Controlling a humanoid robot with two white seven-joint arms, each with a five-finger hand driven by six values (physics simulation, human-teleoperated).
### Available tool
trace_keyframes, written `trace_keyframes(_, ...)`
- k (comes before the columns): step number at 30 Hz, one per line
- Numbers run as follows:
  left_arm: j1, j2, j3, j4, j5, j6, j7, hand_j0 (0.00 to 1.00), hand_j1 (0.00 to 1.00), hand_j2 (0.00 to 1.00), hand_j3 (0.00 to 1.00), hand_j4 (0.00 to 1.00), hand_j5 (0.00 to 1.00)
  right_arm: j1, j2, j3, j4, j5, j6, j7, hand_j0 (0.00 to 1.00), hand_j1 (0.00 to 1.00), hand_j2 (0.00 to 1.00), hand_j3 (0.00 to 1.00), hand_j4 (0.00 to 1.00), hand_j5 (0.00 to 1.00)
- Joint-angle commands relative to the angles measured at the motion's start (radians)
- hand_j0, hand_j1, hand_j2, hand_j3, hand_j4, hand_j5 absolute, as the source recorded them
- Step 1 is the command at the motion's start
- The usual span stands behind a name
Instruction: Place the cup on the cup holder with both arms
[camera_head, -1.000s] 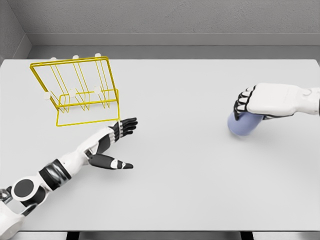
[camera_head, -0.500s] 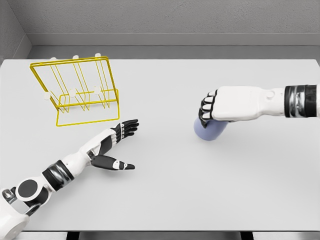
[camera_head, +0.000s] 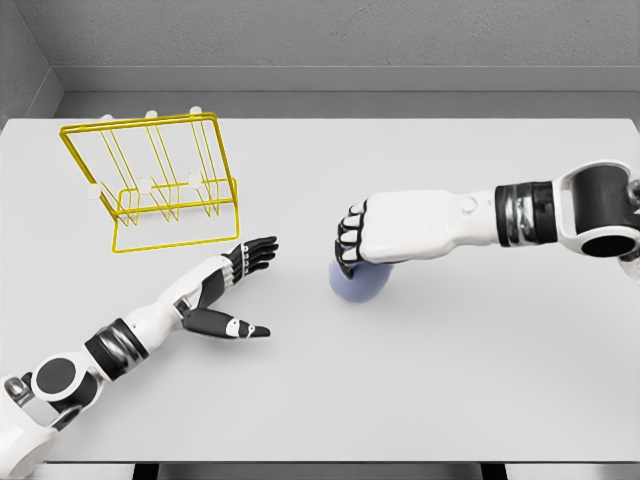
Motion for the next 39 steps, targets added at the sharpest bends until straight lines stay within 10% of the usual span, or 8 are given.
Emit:
trace_keyframes(1,0.0,0.0,0.0,0.001,0.003,0.0,0.0,1.0,1.0,1.0,1.0,1.0,1.0,0.0,0.032,0.001,0.0,-0.007,0.003,0.013,0.49,0.49,0.49,0.49,0.49,0.49)
trace_keyframes(16,-0.002,0.0,0.005,0.006,0.003,0.001,0.0,1.0,1.0,1.0,1.0,1.0,1.0,0.008,0.101,0.044,0.011,0.023,0.003,0.015,0.51,0.51,0.51,0.51,0.51,0.51)
trace_keyframes(20,-0.002,0.0,0.005,0.006,0.003,0.001,0.0,1.0,1.0,1.0,1.0,1.0,1.0,0.015,0.103,0.045,0.038,0.028,0.003,0.015,0.6,0.6,0.6,0.6,0.6,0.6)
trace_keyframes(26,0.0,0.0,0.006,0.006,0.003,0.001,0.0,1.0,1.0,1.0,1.0,1.0,1.0,0.025,0.103,0.045,0.051,0.028,0.003,0.013,0.99,0.99,0.99,0.99,0.99,0.99)
trace_keyframes(35,-0.003,0.002,0.008,0.006,0.003,0.001,0.0,1.0,1.0,1.0,1.0,1.0,1.0,0.026,0.077,0.019,0.051,0.023,0.003,0.015,1.0,1.0,1.0,1.0,1.0,1.0)
trace_keyframes(39,-0.003,0.002,0.009,0.007,0.003,0.001,0.0,1.0,1.0,1.0,1.0,1.0,1.0,0.035,0.014,-0.148,0.041,-0.014,0.003,0.002,1.0,1.0,1.0,1.0,1.0,1.0)
